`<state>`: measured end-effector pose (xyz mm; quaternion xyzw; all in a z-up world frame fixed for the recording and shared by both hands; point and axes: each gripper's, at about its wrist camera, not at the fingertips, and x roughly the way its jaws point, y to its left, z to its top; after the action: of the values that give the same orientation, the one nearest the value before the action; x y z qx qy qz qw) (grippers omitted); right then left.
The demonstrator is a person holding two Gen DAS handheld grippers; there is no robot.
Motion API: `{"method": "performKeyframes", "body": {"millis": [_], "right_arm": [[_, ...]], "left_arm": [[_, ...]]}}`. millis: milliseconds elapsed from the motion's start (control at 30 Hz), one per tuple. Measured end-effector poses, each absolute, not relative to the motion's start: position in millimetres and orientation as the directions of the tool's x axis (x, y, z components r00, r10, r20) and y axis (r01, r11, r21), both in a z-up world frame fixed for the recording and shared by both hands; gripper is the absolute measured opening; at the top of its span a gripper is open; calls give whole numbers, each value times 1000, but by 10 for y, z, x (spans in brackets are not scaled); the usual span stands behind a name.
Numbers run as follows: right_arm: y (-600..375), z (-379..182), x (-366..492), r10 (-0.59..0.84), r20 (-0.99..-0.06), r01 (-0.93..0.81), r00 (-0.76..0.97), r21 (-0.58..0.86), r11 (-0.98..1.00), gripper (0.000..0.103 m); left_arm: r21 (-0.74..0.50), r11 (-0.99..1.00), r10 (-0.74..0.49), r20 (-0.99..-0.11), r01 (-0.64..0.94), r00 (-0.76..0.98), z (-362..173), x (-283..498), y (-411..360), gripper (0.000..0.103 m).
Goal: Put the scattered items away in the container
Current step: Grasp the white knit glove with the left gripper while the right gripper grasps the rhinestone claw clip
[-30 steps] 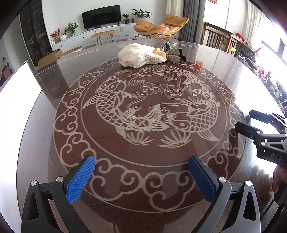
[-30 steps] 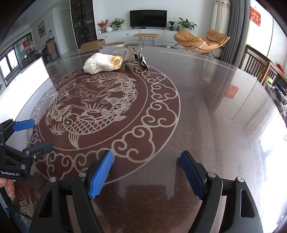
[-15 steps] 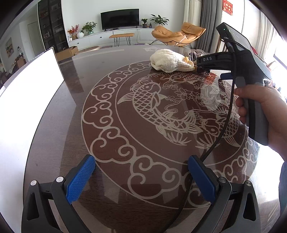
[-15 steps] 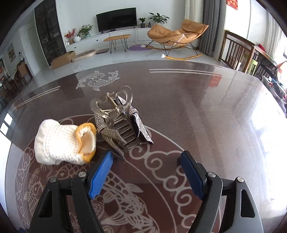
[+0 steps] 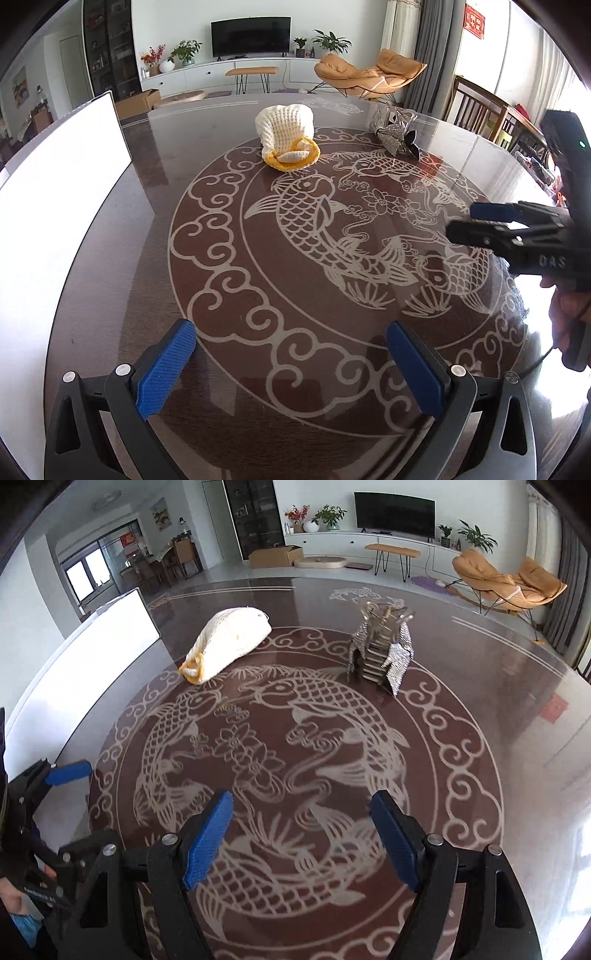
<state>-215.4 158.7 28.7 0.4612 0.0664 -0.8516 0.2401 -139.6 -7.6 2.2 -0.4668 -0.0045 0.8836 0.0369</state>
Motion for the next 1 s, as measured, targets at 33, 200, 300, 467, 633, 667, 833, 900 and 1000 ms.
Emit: {"method": "performKeyframes", "body": {"millis": [33,200,300,467,633,667,833,900,1000], "right_arm": [[1669,278,-2036,-333,-817,462,-471,93,-882,79],[1851,251,-1626,-259,-796,427,-548,1,-904,79],[1896,263,-1628,-251,-795,414,-551,1,-910,79],[1911,268,-1696,-242,-795,402,-556,-2,-915,80],[1821,282,-2414,-247,-792,382,-558,19,-924,80],[1784,290,-2589,-269,-788,388,-554,42,-921,80],[1519,322,-3257,-279,-769,377,-575,54,-925,79],[1446,322,-3444,-265,-768,355,-583,52,-933,79],[1361,291,-3718,-250,-785,336,-567,56,-940,80]], "left_arm": [[-43,-996,77,-828,-73,-556,25,-1495,-62,103],[-1,-997,42,-834,-75,-550,2,-2173,-23,103],[1,-996,48,-838,-88,-544,5,-2581,-31,103],[1,-1000,14,-841,-27,-541,13,-3196,-69,103],[-3,-998,-32,-820,60,-571,-18,-3347,-61,103],[-1,-998,-34,-820,61,-571,-29,-3346,-69,103],[-1,-998,-35,-819,61,-573,-37,-3354,-95,103],[-1,-998,-34,-819,60,-573,-38,-3365,-104,103],[-5,-996,-46,-819,88,-572,-28,-3414,-151,103]]}}
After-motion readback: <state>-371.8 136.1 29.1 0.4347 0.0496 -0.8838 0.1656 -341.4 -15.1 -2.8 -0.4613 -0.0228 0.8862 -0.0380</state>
